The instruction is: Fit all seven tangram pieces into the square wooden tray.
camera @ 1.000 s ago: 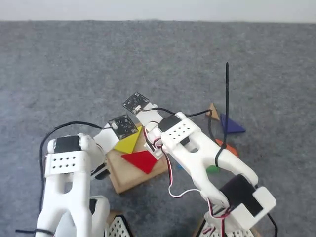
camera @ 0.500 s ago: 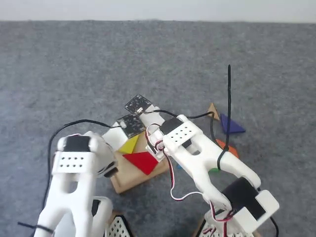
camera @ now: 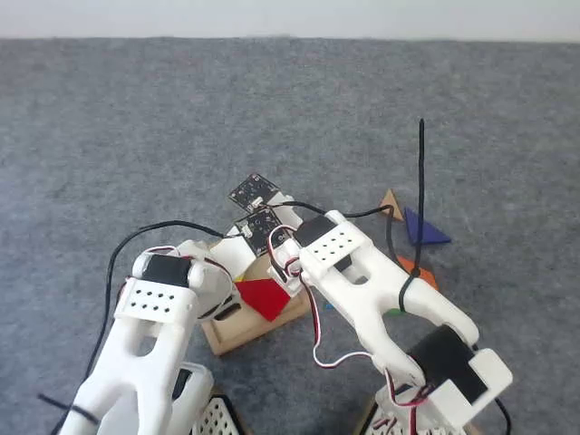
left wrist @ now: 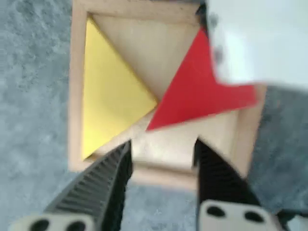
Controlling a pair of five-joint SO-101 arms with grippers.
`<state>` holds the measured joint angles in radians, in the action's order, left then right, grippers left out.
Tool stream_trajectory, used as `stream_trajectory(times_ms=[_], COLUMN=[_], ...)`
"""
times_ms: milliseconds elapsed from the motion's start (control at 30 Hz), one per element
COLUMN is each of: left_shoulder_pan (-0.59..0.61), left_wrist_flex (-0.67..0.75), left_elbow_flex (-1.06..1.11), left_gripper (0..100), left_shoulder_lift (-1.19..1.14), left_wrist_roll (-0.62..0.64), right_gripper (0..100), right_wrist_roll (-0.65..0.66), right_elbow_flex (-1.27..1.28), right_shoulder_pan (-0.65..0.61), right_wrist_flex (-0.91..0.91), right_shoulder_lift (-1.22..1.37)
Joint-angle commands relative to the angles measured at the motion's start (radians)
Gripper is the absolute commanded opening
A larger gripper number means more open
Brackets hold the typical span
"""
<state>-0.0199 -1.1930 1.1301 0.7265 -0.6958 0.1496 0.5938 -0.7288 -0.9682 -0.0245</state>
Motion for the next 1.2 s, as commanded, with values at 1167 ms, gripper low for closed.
stream_trajectory(times_ms=[1167], left_shoulder_pan=[0.227], left_wrist_flex=[0.072], left_elbow_flex=[-0.154], left_gripper=[28], left_shoulder_lift=[-0.377], left_wrist_roll=[0.477], right_gripper=[6.9], right_wrist_roll=[-0.048], right_elbow_flex=[0.012], right_shoulder_pan=[0.015], right_wrist_flex=[-0.007], right_shoulder_lift=[0.01])
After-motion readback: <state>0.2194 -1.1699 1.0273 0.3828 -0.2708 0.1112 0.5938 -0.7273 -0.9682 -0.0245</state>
